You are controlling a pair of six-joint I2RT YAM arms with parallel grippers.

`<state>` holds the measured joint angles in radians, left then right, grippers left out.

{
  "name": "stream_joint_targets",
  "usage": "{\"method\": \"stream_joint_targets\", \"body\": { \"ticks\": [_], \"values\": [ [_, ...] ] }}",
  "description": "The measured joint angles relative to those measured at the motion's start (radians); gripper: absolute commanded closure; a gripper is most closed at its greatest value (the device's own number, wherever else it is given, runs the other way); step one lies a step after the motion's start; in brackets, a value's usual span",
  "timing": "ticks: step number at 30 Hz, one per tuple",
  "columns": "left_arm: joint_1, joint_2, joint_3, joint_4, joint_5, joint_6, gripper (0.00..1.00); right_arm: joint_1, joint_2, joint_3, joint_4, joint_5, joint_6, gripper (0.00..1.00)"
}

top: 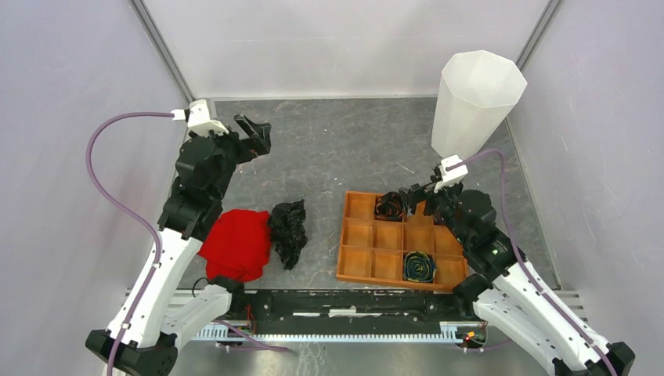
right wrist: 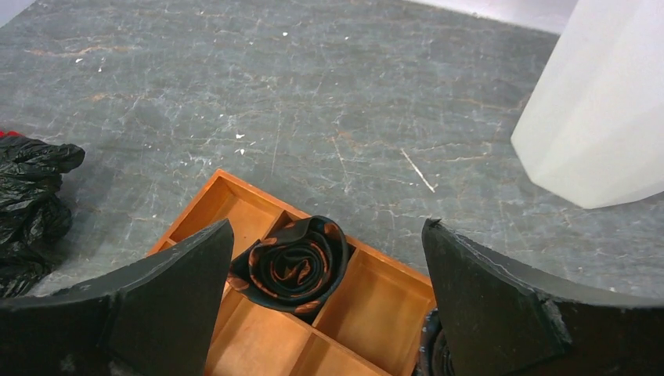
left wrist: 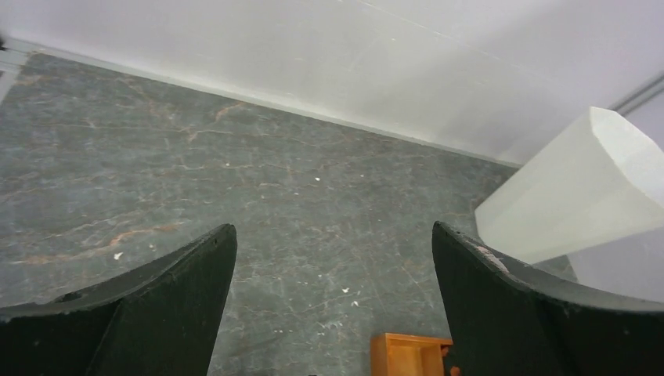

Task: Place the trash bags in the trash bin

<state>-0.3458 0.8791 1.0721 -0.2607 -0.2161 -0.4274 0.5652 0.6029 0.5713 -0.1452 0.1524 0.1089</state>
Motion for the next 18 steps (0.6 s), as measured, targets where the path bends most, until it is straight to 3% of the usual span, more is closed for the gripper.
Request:
{"method": "stream_joint_targets", "body": {
  "ticks": [11,18],
  "values": [
    [0.019,0.027,-0.011,0.001,-0.042,0.021,0.00,0.035,0.180,-0.008,0.156,-0.101,0.049,0.02],
    [0.019,0.029,-0.016,0.001,-0.049,0.071,0.00,0.257,0.475,0.024,0.306,-0.071,0.071,0.02]
  ]
}}
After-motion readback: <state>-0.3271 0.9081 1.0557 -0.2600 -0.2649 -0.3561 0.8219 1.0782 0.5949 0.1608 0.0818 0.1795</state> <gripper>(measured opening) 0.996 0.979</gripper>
